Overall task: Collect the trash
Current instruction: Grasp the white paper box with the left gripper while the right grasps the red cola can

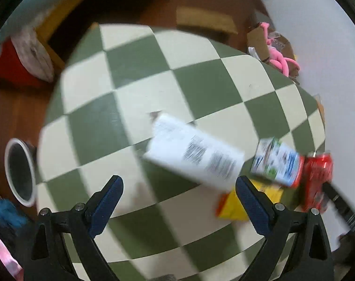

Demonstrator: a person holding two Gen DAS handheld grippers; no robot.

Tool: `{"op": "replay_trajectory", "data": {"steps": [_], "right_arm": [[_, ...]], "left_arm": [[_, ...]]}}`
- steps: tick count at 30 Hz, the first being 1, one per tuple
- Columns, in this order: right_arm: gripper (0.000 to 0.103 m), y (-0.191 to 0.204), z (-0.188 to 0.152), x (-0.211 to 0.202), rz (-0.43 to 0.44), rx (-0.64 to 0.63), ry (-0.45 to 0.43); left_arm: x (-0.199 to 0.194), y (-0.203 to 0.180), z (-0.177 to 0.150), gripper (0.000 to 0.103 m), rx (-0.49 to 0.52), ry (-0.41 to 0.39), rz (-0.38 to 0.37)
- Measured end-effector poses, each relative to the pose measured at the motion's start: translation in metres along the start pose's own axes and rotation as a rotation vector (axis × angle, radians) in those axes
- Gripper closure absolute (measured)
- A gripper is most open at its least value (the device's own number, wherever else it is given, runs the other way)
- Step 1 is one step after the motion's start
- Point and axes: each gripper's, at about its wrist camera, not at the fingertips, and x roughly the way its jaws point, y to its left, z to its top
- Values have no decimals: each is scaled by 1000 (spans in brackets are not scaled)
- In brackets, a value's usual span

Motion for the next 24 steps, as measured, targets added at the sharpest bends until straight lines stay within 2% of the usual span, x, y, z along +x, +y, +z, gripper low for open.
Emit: {"op": "replay_trajectory", "data": {"steps": [3, 6, 8, 10, 11, 12, 13, 15, 17, 19, 21, 24], "right_arm": [[2, 4, 13, 22, -12, -27, 40], [3, 4, 19, 39, -13, -29, 72], [13, 4, 21, 49, -8, -28, 83], [17, 2, 22, 56, -25, -29, 91], [18, 0, 22, 57, -28, -30, 91], [18, -2, 22, 58, -15, -24, 90], [18, -5, 22, 58, 0, -17, 94], [19, -10, 22, 58, 22, -6, 103], [19, -15, 19, 59, 47, 11, 119], [19, -21, 12, 58, 87, 35, 152], [19, -26, 3, 59, 131, 55, 196], [19, -30, -10, 60, 162, 58, 246]], "left_arm": [[12, -8, 15, 5, -64, 53, -26], [21, -10, 24, 6, -129, 77, -18], [28, -6, 28, 6, -182, 103, -20], [35, -1, 28, 7, -219, 131, -18], [38, 2, 26, 19, -233, 137, -22], [38, 5, 25, 21, -239, 135, -19], [35, 4, 23, 28, -233, 114, -19], [30, 3, 20, 37, -188, 89, -6], [27, 0, 15, 47, -100, 76, -7], [21, -4, 9, 50, 9, 60, 5], [14, -4, -1, 50, 129, 22, 48], [12, 1, -14, 50, 238, 12, 91]]}}
